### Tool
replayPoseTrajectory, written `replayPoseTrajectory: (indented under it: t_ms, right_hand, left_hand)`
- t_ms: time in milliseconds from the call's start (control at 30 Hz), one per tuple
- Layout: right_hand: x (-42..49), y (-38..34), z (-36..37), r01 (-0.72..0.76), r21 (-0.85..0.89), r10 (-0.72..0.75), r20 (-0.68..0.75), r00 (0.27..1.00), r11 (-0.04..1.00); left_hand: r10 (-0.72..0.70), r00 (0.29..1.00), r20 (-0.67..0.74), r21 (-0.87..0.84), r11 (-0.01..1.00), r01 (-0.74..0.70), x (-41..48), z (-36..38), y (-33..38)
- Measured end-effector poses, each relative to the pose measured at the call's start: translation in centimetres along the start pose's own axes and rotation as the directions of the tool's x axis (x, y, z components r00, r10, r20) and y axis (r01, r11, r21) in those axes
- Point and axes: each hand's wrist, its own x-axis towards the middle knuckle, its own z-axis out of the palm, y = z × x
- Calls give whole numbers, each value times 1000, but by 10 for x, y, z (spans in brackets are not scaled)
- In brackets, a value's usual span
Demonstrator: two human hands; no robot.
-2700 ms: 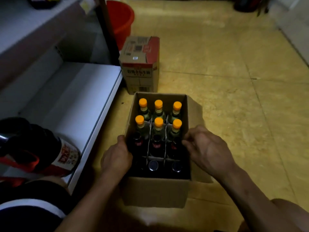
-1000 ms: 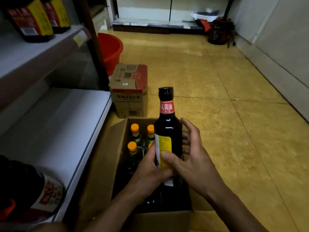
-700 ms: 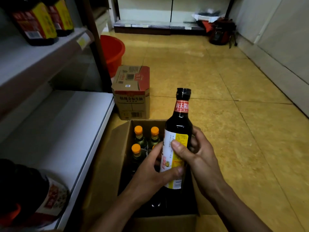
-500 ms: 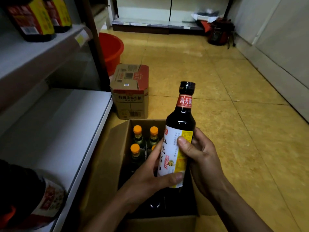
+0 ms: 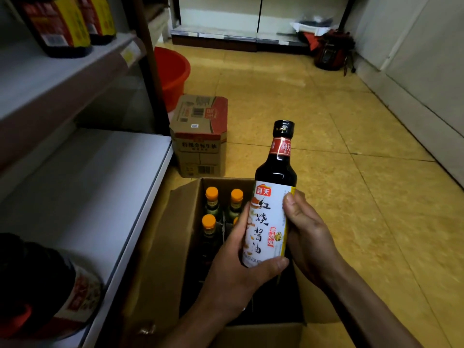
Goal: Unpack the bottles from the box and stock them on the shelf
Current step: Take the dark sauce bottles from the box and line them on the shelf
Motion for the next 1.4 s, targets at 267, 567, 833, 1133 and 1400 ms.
replayPoseTrajectory:
  t_ms: [267, 567, 833, 1133, 1400]
  right_hand:
    - [-5, 10, 6, 5, -333, 3, 23, 1000, 943]
    - [0, 8, 4, -19, -61, 12, -111, 994, 998]
    - [-1, 8, -2, 18, -159, -22, -20, 1000, 987]
    - [2, 8, -3, 38, -222, -44, -21, 999, 974]
    - [1, 7, -6, 23, -249, -35, -41, 999, 968]
  left_hand:
    - [47, 966, -256, 116, 993, -18, 6, 1, -3]
    - [-108, 994, -29, -35, 994, 107, 14, -19, 9]
    - [-164, 985, 58, -117, 978, 170, 17, -16, 9]
    - [-192, 981, 39, -175, 965, 196, 26, -4, 12]
    - [-233, 972, 37, -180, 955, 236, 26, 1, 17]
